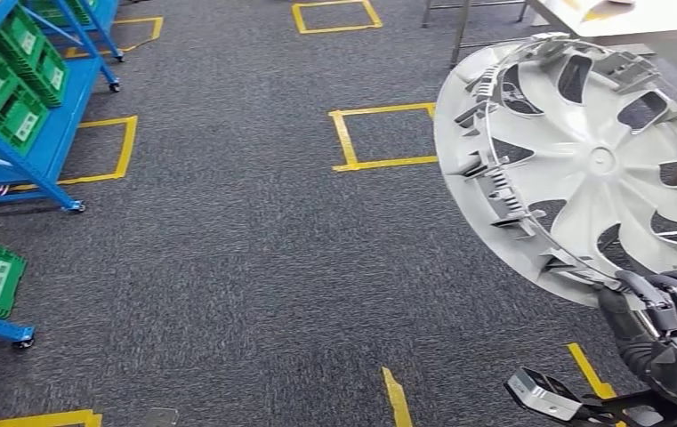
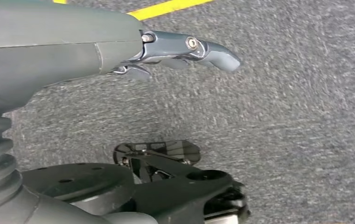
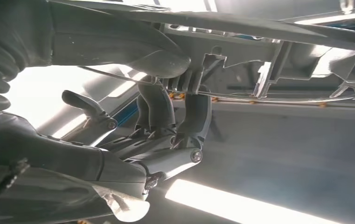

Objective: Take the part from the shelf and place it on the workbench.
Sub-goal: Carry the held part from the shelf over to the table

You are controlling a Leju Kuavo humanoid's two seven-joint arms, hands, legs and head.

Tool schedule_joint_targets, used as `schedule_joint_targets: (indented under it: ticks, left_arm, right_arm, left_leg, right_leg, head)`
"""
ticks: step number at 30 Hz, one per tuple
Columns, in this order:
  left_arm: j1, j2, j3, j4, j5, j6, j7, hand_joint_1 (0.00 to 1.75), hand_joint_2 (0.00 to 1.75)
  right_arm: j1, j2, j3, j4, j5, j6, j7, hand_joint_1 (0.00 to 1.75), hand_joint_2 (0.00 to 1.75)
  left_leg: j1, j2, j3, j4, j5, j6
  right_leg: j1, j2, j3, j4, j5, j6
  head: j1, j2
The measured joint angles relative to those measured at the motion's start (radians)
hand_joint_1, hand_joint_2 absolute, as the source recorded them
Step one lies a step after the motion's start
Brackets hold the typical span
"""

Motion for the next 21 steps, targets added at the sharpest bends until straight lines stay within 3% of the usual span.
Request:
schedule_joint_targets:
  ticks: [2, 4, 6, 8, 10, 12, 14, 15, 16, 18, 19, 21]
  left_arm:
    - [0.0, 0.001, 0.0, 0.0, 0.0, 0.0, 0.0, 0.0, 1.75]
    - [-0.001, 0.004, 0.0, 0.0, 0.0, 0.0, 0.001, 0.0, 1.75]
    - [-0.001, 0.006, 0.0, 0.0, -0.001, 0.001, 0.003, 0.0, 1.75]
    - [-0.003, 0.006, 0.0, 0.0, -0.002, 0.001, 0.005, 0.0, 1.75]
    - [-0.004, 0.004, 0.0, 0.0, -0.003, 0.001, 0.006, 0.0, 1.75]
    - [-0.002, 0.003, 0.0, 0.0, -0.003, 0.001, 0.007, 0.0, 1.75]
    - [0.0, 0.003, 0.0, 0.0, -0.003, 0.001, 0.009, 0.0, 1.75]
    - [0.0, 0.003, 0.0, 0.0, -0.003, 0.001, 0.01, 0.0, 1.75]
    - [-0.001, 0.003, 0.0, 0.0, -0.003, 0.001, 0.01, 0.0, 1.75]
    - [-0.002, 0.002, 0.0, 0.0, -0.003, 0.001, 0.01, 0.0, 1.75]
    - [-0.002, 0.002, 0.0, 0.0, -0.004, 0.001, 0.01, 0.0, 1.75]
    - [-0.003, 0.003, 0.0, 0.0, -0.004, 0.001, 0.01, 0.0, 1.75]
  right_arm:
    - [0.001, 0.0, -0.001, 0.0, 0.0, 0.0, 0.0, 1.75, 1.75]
    - [0.0, 0.0, -0.002, 0.0, 0.0, 0.0, 0.0, 1.75, 1.75]
    - [0.001, 0.0, -0.004, 0.0, 0.0, 0.0, 0.0, 1.75, 1.75]
    - [0.005, 0.0, -0.005, 0.0, 0.0, 0.0, 0.0, 1.75, 1.75]
    - [0.007, 0.0, -0.005, 0.0, 0.001, 0.0, 0.0, 1.75, 1.75]
    - [0.005, 0.0, -0.005, 0.0, 0.002, 0.0, 0.0, 1.75, 1.75]
    - [0.006, 0.0, -0.005, 0.0, 0.003, 0.0, -0.001, 1.75, 1.75]
    - [0.007, 0.0, -0.005, 0.0, 0.003, 0.0, -0.001, 1.75, 1.75]
    - [0.008, 0.0, -0.005, 0.0, 0.003, 0.0, -0.001, 1.75, 1.75]
    - [0.008, 0.0, -0.005, 0.0, 0.004, 0.0, -0.001, 1.75, 1.75]
    - [0.008, 0.0, -0.005, 0.0, 0.004, 0.0, -0.001, 1.75, 1.75]
    - [0.008, 0.0, -0.006, 0.0, 0.004, 0.0, 0.0, 1.75, 1.75]
  left_leg:
    - [-0.002, -0.02, 0.037, -0.103, 0.079, 0.012]
    - [-0.002, -0.073, 0.085, -0.226, 0.136, 0.022]
    - [-0.003, -0.099, 0.103, -0.273, 0.142, 0.026]
    - [-0.004, -0.076, 0.107, -0.288, 0.146, 0.027]
    - [-0.002, -0.046, 0.111, -0.303, 0.155, 0.033]
    - [-0.003, -0.014, 0.112, -0.309, 0.158, 0.037]
    - [-0.005, 0.02, 0.111, -0.309, 0.157, 0.038]
    - [-0.005, 0.036, 0.111, -0.309, 0.157, 0.037]
    - [-0.004, 0.051, 0.111, -0.309, 0.155, 0.035]
    - [-0.006, 0.075, 0.115, -0.307, 0.151, 0.028]
    - [-0.008, 0.085, 0.117, -0.305, 0.147, 0.023]
    - [-0.014, 0.101, 0.12, -0.301, 0.143, 0.014]
  right_leg:
    - [0.002, 0.032, 0.002, 0.001, 0.0, 0.0]
    - [0.002, 0.061, 0.0, 0.003, 0.002, 0.005]
    - [-0.002, 0.086, -0.009, 0.003, 0.008, 0.016]
    - [-0.007, 0.097, -0.02, 0.0, 0.013, 0.028]
    - [-0.003, 0.047, -0.047, 0.038, -0.012, 0.034]
    - [0.001, -0.02, -0.104, 0.153, -0.074, 0.039]
    - [-0.001, -0.04, -0.154, 0.264, -0.115, 0.047]
    - [-0.003, -0.044, -0.154, 0.272, -0.11, 0.05]
    - [-0.004, -0.05, -0.132, 0.238, -0.088, 0.052]
    - [-0.005, -0.088, -0.049, 0.096, -0.032, 0.054]
    - [-0.003, -0.105, -0.014, 0.037, -0.016, 0.05]
    - [0.001, -0.117, 0.013, -0.007, -0.011, 0.036]
  head:
    - [0.0, 0.0]
    - [0.0, 0.0]
    - [-0.001, 0.0]
    - [-0.002, 0.0]
    - [0.002, 0.0]
    - [0.005, 0.0]
    - [0.005, 0.0]
    - [0.006, 0.0]
    - [0.006, 0.0]
    - [0.007, 0.0]
    - [0.006, 0.0]
    - [0.005, 0.0]
